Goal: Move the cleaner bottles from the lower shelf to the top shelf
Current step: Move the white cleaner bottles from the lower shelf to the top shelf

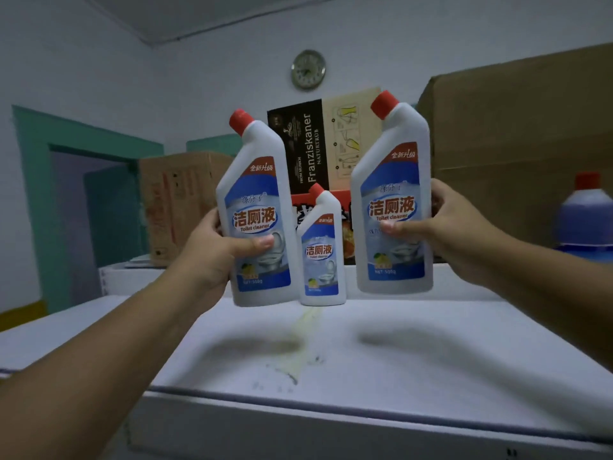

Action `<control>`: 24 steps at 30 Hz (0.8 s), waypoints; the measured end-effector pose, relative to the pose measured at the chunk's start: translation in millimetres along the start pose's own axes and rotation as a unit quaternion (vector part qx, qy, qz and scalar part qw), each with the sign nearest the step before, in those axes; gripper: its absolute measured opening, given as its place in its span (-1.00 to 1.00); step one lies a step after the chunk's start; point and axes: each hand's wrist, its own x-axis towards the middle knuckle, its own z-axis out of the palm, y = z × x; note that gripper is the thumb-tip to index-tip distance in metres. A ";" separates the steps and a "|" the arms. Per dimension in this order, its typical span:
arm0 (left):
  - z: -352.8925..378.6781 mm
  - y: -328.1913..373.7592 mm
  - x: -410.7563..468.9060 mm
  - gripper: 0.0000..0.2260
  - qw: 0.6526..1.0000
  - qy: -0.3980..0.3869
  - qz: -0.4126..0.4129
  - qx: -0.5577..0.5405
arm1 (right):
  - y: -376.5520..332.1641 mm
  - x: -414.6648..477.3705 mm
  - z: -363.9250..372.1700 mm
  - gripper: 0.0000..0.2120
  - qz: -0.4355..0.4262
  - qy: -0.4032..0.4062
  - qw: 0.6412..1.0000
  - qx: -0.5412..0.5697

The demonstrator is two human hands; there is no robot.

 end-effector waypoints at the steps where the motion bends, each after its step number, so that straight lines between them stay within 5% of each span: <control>1: -5.5 -4.6 14.8 -0.46 1.000 -0.007 -0.006 -0.004 | 3.1 6.6 6.5 -0.40 0.008 0.019 1.000 -0.009; 12: -22.9 -72.1 111.3 -0.49 0.996 -0.069 -0.054 -0.020 | 57.2 67.8 41.3 -0.50 0.089 0.072 0.990 -0.077; 24: -42.2 -132.4 132.7 -0.41 0.995 -0.074 -0.051 0.031 | 125.9 78.0 47.3 -0.46 0.066 0.124 0.990 -0.028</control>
